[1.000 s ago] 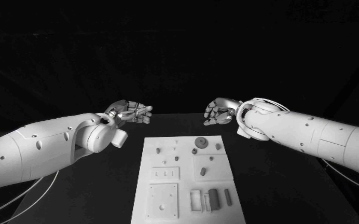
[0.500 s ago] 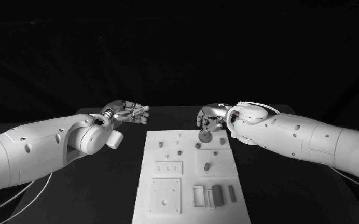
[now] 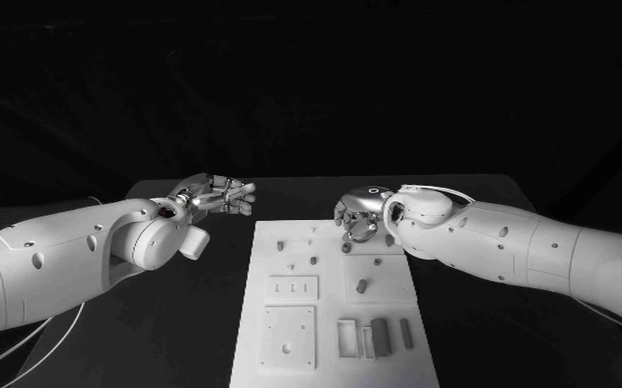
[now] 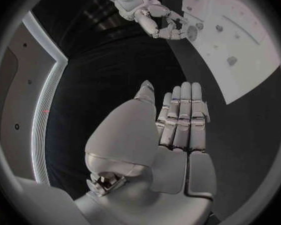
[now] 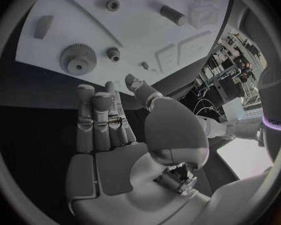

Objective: Assemble the parts on the task board

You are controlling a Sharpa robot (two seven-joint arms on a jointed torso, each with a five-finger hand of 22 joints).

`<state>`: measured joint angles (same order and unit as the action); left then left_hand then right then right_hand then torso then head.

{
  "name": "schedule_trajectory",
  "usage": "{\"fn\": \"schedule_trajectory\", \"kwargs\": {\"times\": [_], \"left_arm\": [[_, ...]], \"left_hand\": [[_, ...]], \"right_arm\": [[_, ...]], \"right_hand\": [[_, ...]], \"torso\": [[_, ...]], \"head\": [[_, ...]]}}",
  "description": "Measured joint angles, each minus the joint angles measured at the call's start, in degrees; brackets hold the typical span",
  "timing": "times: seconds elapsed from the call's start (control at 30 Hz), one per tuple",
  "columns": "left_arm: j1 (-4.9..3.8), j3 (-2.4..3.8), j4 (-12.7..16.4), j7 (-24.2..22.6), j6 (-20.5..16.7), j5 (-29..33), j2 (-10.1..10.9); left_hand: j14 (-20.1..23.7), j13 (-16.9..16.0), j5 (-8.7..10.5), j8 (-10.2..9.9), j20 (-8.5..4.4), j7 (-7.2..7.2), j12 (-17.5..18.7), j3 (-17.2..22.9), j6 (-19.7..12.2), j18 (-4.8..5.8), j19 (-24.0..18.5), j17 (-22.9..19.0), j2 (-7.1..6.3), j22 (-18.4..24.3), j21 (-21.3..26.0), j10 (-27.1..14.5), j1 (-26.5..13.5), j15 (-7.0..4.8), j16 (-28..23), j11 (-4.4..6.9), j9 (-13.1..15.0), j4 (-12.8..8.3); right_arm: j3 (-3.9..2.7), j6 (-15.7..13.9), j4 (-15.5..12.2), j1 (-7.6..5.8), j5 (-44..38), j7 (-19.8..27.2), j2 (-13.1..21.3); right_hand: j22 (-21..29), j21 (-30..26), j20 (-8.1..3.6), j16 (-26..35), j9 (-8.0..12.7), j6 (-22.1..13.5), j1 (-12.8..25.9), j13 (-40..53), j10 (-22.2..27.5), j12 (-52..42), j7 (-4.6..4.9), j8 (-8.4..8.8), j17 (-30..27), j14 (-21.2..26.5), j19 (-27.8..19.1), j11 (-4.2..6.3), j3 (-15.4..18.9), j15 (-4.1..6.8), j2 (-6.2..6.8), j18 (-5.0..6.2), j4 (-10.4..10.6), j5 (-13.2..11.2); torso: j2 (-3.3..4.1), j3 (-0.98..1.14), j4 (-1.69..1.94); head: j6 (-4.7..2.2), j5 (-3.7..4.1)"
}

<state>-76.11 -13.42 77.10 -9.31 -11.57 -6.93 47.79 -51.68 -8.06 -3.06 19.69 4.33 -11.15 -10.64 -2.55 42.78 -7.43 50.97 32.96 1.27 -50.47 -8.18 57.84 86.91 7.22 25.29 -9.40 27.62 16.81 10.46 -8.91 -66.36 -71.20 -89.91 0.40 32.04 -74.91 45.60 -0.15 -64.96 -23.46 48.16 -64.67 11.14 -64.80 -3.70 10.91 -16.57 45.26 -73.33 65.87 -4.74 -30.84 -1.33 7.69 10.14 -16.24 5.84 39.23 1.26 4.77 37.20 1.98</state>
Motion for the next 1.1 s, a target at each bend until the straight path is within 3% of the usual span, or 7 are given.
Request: {"fn": "schedule_trajectory", "kwargs": {"times": [0.1,0.17,0.3,0.57,0.7,0.83,1.1], "left_arm": [[0.00,0.00,-0.11,0.04,0.05,-0.02,0.00],[0.00,0.00,-0.26,0.07,0.09,-0.03,-0.02],[-0.01,0.00,-0.34,0.13,0.16,-0.05,-0.07],[-0.01,0.00,-0.34,0.23,0.30,-0.07,-0.04],[-0.01,0.00,-0.46,0.27,0.35,-0.08,-0.08],[-0.01,-0.01,-0.52,0.33,0.42,-0.09,-0.11],[-0.01,-0.01,-0.56,0.43,0.53,-0.11,-0.10]], "left_hand": [[-0.03,0.00,0.00,0.00,-0.03,0.00,0.00,0.00,0.00,0.07,0.04,0.03,0.00,0.05,0.23,0.00,0.00,0.03,0.00,0.00,-0.07,0.00],[-0.04,0.00,0.00,0.00,-0.04,0.00,0.24,0.00,0.00,0.12,0.04,0.07,-0.23,0.11,0.23,0.00,-0.23,0.03,0.00,0.00,-0.12,0.00],[-0.04,0.00,0.00,-0.22,-0.04,0.00,0.27,0.00,0.00,0.33,0.04,0.10,-0.23,0.11,0.23,0.18,-0.23,0.03,0.00,-0.18,-0.14,0.00],[-0.03,0.05,0.00,-0.22,-0.04,0.00,0.30,0.00,0.00,0.36,0.03,0.18,-0.23,0.16,0.23,0.20,-0.23,0.03,-0.23,-0.20,-0.20,0.00],[-0.03,0.05,0.00,-0.22,-0.04,0.00,0.49,0.00,0.00,0.39,0.03,0.19,-0.23,0.22,0.44,0.20,-0.22,0.03,-0.23,-0.20,-0.20,0.00],[-0.04,0.05,0.00,-0.22,-0.25,0.00,0.49,0.00,0.00,0.75,0.24,0.19,-0.22,0.22,0.44,0.40,-0.22,0.03,-0.23,0.01,-0.20,0.00],[-0.10,0.04,0.00,-0.22,-0.25,0.00,0.49,0.00,0.00,0.79,0.24,0.25,-0.22,0.22,0.44,0.40,-0.22,-0.03,-0.23,0.01,-0.25,0.00]], "right_arm": [[0.00,0.10,-0.51,0.17,-0.21,-0.35,0.07],[-0.01,0.31,-0.88,0.31,-0.35,-0.66,0.06],[-0.01,0.86,-1.23,0.45,-0.69,-1.23,0.24],[-0.02,1.55,-1.09,1.04,-1.57,-2.11,0.62],[-0.02,1.57,-1.25,1.26,-2.21,-2.31,0.71],[-0.02,1.59,-1.46,1.59,-2.94,-2.45,0.76],[-0.02,1.49,-1.51,2.20,-4.26,-2.62,0.62]], "right_hand": [[0.00,0.00,0.16,-0.27,0.33,-1.36,0.61,-0.63,1.18,0.00,0.24,0.67,-0.16,0.25,-0.28,-0.35,-0.20,-0.31,0.61,-0.35,0.21,0.00],[0.00,0.09,0.42,-0.27,0.55,-2.49,1.25,-1.28,5.96,0.00,0.33,1.19,-0.40,0.43,-0.62,-3.49,-0.75,-1.01,1.25,-0.52,0.45,0.00],[0.00,0.09,0.98,-0.49,0.59,-3.13,1.47,-2.63,9.97,0.00,0.16,1.29,-0.85,1.66,-1.53,-4.68,-2.05,-1.54,3.06,-0.50,1.76,0.00],[0.00,-0.35,1.10,-1.29,0.08,-3.29,1.31,-3.62,11.88,0.00,-0.27,0.56,-1.30,2.70,-2.23,-4.98,-3.45,-1.84,3.48,-0.46,2.60,-0.01],[0.00,-0.35,1.10,-1.53,-0.05,-3.11,0.57,-3.60,11.78,-0.10,-0.42,0.36,-1.43,2.70,-2.23,-4.95,-3.51,-1.84,2.74,-0.44,1.83,-0.01],[0.00,0.08,1.10,-2.06,-0.44,-1.79,-0.22,-2.79,8.25,-1.90,-0.74,-0.56,-1.69,2.88,-2.23,-4.08,-2.92,-1.41,1.94,-0.43,0.24,-0.01],[0.00,0.55,1.12,-2.66,-0.92,-0.78,-0.88,-1.24,4.64,-3.02,-0.85,-1.37,-2.17,2.57,-2.24,-3.34,-2.54,-0.72,1.27,-0.43,-0.14,-0.01]], "torso": [[0.16,0.03,0.09],[0.30,0.05,0.13],[0.51,0.09,0.19],[0.90,0.18,0.31],[1.09,0.23,0.32],[1.31,0.26,0.35],[1.91,0.48,0.46]], "head": [[0.00,0.05],[0.00,0.09],[0.08,0.14],[0.26,0.12],[0.42,0.07],[0.51,0.12],[0.62,0.29]]}}
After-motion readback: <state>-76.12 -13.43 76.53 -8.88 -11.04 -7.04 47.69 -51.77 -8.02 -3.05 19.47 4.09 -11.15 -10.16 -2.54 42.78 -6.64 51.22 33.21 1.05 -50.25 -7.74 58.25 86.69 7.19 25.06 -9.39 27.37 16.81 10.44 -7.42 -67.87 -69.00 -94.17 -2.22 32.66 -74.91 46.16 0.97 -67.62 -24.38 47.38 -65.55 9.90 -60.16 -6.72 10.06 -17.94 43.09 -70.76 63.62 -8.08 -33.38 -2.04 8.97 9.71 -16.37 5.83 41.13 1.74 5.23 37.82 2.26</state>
